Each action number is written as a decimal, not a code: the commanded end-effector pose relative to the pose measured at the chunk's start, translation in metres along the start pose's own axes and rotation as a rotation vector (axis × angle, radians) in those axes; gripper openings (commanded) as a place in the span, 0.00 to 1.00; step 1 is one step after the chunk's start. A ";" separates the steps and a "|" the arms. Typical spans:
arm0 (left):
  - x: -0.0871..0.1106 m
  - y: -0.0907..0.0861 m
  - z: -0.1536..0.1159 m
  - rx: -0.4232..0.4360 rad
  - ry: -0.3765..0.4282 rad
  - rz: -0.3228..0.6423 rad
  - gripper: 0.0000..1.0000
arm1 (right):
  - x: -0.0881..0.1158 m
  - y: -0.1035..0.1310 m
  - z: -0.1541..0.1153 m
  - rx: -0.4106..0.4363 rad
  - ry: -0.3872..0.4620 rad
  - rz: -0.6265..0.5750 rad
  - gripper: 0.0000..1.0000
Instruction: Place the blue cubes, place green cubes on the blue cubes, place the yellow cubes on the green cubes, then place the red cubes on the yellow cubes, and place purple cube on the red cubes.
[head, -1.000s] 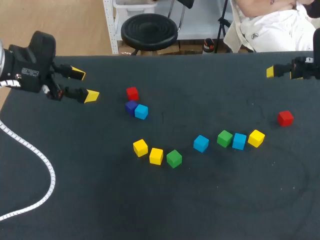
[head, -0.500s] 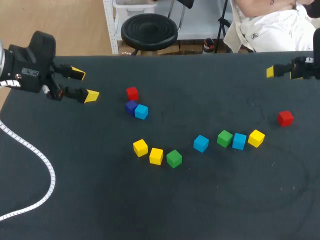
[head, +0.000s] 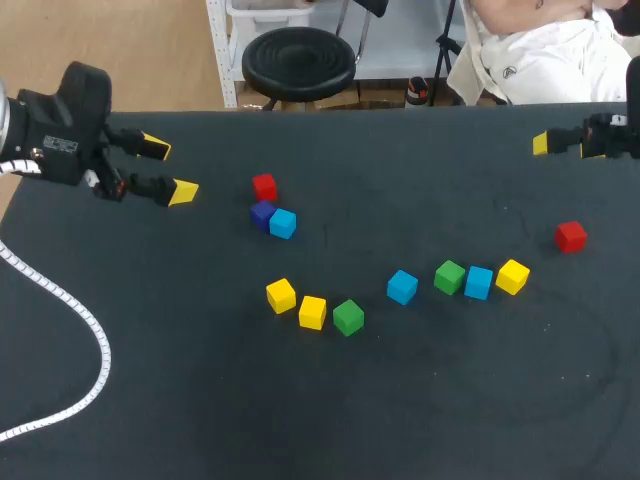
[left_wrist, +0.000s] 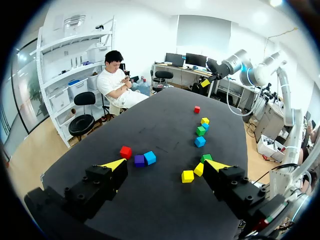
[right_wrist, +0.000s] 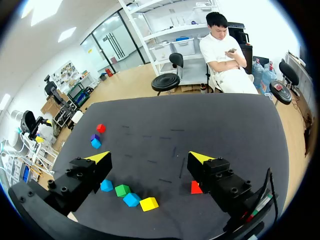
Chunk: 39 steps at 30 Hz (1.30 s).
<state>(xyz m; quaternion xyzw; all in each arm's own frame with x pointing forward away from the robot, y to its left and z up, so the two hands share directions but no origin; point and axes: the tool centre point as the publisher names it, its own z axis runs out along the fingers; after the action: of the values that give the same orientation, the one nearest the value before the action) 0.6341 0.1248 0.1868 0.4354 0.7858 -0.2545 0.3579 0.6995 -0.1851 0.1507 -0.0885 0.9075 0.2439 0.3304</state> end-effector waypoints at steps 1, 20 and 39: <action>-0.002 -0.002 0.000 0.022 0.000 0.037 1.00 | 0.000 0.000 0.000 0.000 0.000 0.000 1.00; -0.008 -0.015 0.006 0.046 0.018 0.075 1.00 | 0.000 0.000 0.000 0.000 0.000 0.000 1.00; -0.011 -0.021 0.007 0.107 -0.013 0.135 1.00 | 0.000 0.000 0.000 0.000 0.000 0.000 1.00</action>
<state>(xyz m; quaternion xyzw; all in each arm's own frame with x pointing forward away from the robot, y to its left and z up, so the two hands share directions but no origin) 0.6237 0.1083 0.1904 0.4765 0.7635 -0.2566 0.3525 0.6995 -0.1851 0.1507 -0.0885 0.9075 0.2440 0.3304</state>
